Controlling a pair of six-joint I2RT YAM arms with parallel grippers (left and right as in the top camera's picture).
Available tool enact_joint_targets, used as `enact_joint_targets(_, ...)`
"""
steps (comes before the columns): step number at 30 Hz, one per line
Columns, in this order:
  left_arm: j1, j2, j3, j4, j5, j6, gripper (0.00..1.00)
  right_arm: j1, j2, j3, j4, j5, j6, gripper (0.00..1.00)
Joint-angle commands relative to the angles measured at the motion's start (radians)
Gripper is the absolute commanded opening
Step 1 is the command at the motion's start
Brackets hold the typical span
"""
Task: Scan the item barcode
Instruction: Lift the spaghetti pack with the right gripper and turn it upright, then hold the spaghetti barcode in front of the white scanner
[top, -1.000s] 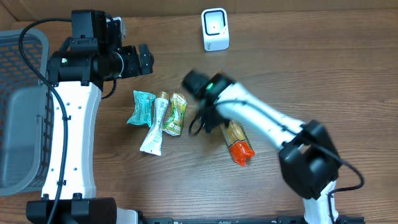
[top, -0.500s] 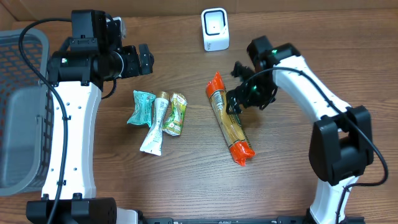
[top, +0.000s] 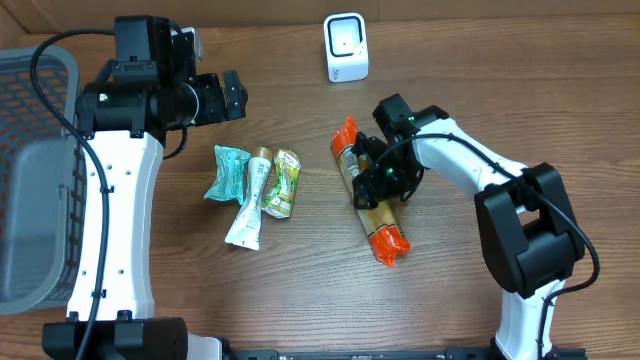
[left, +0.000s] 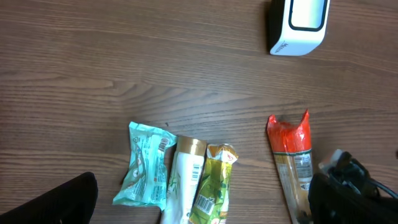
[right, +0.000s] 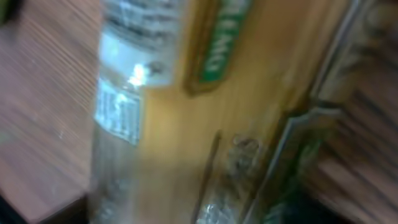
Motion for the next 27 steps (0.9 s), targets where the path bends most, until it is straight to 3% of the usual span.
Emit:
enact_joint_targets(1, -0.002, -0.003, 0.009, 0.003, 0.011, 0.023, 1.00, -0.006, 0.009, -0.021, 0.011, 0.006, 0.022, 0.39)
enact_joint_targets(2, -0.002, -0.003, 0.009, 0.003, 0.011, 0.023, 1.00, -0.006, 0.009, -0.021, 0.011, 0.005, 0.022, 0.27)
enact_joint_targets(6, -0.002, -0.003, 0.009, 0.003, 0.011, 0.023, 1.00, -0.009, 0.009, -0.015, 0.014, 0.005, 0.073, 0.04)
enact_joint_targets(10, -0.002, -0.003, 0.009, 0.003, 0.011, 0.023, 1.00, -0.032, 0.008, 0.048, -0.034, -0.019, 0.125, 0.04)
enact_joint_targets(18, -0.002, -0.003, 0.009, 0.003, 0.011, 0.023, 1.00, -0.106, -0.079, 0.292, -0.136, -0.283, 0.126, 0.04)
enact_joint_targets(27, -0.002, -0.003, 0.009, 0.003, 0.011, 0.023, 1.00, -0.120, -0.303, 0.323, -0.129, -0.375, 0.104, 0.04)
